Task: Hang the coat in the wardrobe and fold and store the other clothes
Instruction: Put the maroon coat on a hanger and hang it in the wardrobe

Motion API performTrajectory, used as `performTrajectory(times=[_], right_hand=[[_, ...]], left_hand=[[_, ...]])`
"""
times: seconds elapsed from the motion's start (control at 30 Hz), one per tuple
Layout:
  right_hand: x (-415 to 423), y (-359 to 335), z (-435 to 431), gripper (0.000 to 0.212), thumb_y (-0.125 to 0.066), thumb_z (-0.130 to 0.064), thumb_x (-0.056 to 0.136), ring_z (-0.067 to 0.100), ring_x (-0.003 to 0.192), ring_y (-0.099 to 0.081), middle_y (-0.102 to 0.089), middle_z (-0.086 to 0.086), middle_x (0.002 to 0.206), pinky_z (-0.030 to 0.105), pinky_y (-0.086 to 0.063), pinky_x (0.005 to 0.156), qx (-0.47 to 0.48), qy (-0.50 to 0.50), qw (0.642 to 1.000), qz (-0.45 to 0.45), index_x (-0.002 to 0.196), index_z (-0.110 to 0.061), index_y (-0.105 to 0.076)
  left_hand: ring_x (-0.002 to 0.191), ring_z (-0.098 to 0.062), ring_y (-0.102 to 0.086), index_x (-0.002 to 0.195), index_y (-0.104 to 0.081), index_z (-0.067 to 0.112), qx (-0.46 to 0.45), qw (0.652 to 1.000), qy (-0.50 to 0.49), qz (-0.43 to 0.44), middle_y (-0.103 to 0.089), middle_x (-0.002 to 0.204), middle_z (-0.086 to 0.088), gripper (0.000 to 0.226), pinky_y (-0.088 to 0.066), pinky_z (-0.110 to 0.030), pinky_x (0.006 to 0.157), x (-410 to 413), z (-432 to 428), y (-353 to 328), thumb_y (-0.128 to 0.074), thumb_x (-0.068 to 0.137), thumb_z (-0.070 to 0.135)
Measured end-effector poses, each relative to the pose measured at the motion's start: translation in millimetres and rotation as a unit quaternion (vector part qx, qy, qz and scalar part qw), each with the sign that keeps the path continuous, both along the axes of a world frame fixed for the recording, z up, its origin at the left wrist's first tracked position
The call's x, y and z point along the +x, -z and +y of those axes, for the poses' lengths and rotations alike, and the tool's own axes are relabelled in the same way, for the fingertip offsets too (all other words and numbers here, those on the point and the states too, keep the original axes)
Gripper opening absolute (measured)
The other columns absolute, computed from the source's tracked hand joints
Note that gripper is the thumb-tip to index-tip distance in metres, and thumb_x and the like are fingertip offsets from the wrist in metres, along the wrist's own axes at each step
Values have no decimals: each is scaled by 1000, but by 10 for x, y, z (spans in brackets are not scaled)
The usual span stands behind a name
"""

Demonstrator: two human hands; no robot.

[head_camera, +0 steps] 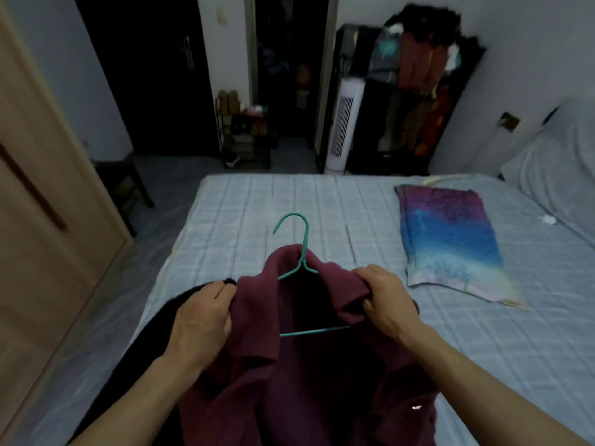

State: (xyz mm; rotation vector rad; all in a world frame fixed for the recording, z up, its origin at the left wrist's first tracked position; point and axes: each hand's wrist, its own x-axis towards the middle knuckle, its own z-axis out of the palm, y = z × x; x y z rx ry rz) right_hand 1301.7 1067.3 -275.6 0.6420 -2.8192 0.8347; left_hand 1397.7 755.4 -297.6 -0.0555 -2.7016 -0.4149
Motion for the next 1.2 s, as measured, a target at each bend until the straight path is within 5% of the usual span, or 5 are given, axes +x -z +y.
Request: performTrajectory(times=[0.33, 0.5, 0.8, 1.03, 1.2], right_hand=[[769, -1723, 68, 34, -67, 1, 78, 18, 79, -59, -62, -3, 88, 25, -40, 72, -57, 7, 977, 204, 106, -16, -71], [1234, -2300, 43, 36, -69, 3, 78, 16, 78, -60, -62, -4, 90, 32, -52, 72, -74, -15, 960, 270, 108, -16, -71], [1819, -2790, -188, 33, -68, 2, 85, 8, 80, -61, -63, -4, 92, 14, -50, 77, -113, -72, 947, 292, 113, -14, -72], [2009, -2868, -149, 19, -72, -10, 86, 7, 77, -61, -64, -6, 85, 28, -55, 73, -99, -64, 966, 231, 102, -19, -71], [2106, -3109, 127, 65, -88, -26, 70, 10, 98, -64, -63, -8, 110, 32, -58, 86, -65, -116, 991, -23, 125, -39, -57]], left_hand=[[71, -29, -56, 96, -63, 6, -36, 982, 3, 185, -58, 81, -9, 25, -49, -42, 61, 625, 88, -1724, -56, 74, -1], [75, -27, -55, 95, -61, 3, -43, 965, 28, 258, -57, 83, -8, 24, -48, -37, 66, 997, 178, -2227, -55, 74, -6], [77, -24, -54, 92, -63, 0, 4, 944, 86, 318, -59, 84, -9, 24, -45, -34, 72, 1460, 471, -2802, -52, 73, -9], [78, -21, -54, 95, -65, 3, 18, 951, 82, 299, -59, 85, -6, 24, -43, -26, 74, 1548, 505, -2819, -62, 77, -13], [80, -22, -56, 98, -66, 1, 35, 951, 65, 301, -61, 88, -8, 26, -39, -19, 78, 1614, 412, -2821, -58, 77, -12]])
